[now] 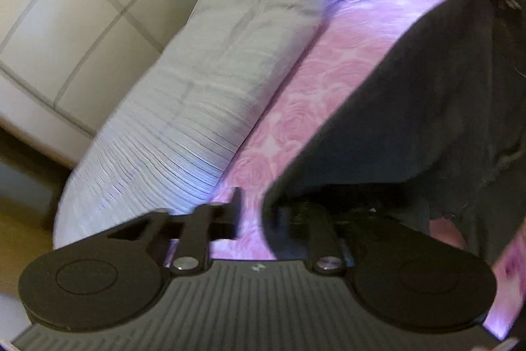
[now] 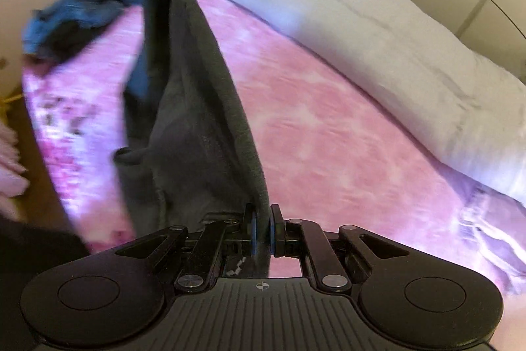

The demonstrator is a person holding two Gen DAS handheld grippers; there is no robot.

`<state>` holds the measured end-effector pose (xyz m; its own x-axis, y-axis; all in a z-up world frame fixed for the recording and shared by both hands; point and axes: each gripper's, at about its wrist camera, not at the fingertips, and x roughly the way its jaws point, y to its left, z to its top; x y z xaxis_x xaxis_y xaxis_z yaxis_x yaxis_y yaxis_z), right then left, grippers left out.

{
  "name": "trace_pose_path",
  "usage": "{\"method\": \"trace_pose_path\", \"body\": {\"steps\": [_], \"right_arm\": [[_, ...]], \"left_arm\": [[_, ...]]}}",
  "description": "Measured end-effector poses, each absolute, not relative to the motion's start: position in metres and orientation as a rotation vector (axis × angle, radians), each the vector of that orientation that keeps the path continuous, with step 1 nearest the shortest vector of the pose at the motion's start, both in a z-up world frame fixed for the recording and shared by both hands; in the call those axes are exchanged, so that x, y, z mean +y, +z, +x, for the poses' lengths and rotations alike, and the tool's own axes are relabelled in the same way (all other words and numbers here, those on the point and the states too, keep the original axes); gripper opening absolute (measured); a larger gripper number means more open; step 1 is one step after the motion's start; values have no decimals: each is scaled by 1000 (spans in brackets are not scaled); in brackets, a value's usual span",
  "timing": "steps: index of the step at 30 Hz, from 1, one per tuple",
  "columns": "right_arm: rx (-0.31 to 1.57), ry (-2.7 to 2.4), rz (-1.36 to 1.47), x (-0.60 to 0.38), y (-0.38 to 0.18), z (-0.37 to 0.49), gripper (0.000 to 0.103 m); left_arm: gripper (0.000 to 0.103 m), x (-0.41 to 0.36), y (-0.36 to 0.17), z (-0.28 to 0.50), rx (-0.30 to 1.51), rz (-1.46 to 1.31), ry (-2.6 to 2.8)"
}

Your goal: Fold clothes

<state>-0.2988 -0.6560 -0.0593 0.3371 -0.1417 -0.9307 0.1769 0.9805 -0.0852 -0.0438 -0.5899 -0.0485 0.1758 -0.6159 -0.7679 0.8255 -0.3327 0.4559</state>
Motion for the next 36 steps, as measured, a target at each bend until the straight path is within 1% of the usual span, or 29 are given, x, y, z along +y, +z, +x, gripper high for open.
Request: {"method": "trace_pose_path", "body": {"steps": [2,3,4,5,6,7,9,10,11,16,19,22,23,27,30,32,34,35,36], "right_arm": [[1210,-274,20,-705,-95,-292,7],[1205,-310,13,-729,-114,-288,10],[1202,-361,4,-747,-130,-288,12],[1200,-426,-6,-759,-144,-292,25],[1197,-492,-17,-772,-158,-296,37],[1182,-533,4,-779,-169,-302,42],[1141,-552,158,-779,-188,-329,62],[1120,-559,243,-778,-198,-343,64],[1114,-556,293,-769,-209,-353,64],[1169,-495,363,-683,-261,-369,64],[1201,-458,404,-631,-293,-379,64],[1233,-419,446,-579,-324,-389,64],[1246,-400,412,-562,-331,-387,64],[1300,-296,75,-502,-345,-355,64],[1340,-275,-120,-480,-370,-332,64],[1365,-268,-224,-469,-386,-322,64],[1390,-263,-310,-462,-401,-315,64],[1390,-268,-335,-461,-406,-313,64],[1386,-269,-345,-461,-408,-311,64]], "left_arm": [[50,-632,-81,-44,312,1221,-1439],[53,-640,-94,-45,344,1234,-1431],[53,-647,-106,-47,376,1247,-1422],[54,-649,-117,-50,397,1267,-1421],[61,-642,-127,-53,399,1301,-1434],[63,-632,-139,-56,397,1333,-1445],[61,-610,-162,-61,384,1382,-1415],[61,-600,-173,-59,402,1389,-1389],[61,-589,-183,-56,425,1388,-1368],[61,-525,-212,-37,567,1329,-1322],[61,-485,-232,-43,484,1455,-1364],[63,-439,-260,-47,349,1633,-1406],[63,-423,-271,-46,308,1686,-1433],[63,-377,-313,-37,148,1816,-1530],[63,-361,-344,-24,-13,1824,-1567],[63,-357,-361,-12,-60,1825,-1576],[56,-354,-376,0,-88,1830,-1580],[51,-355,-379,5,-82,1815,-1587],[38,-355,-378,10,-73,1785,-1597]]}}
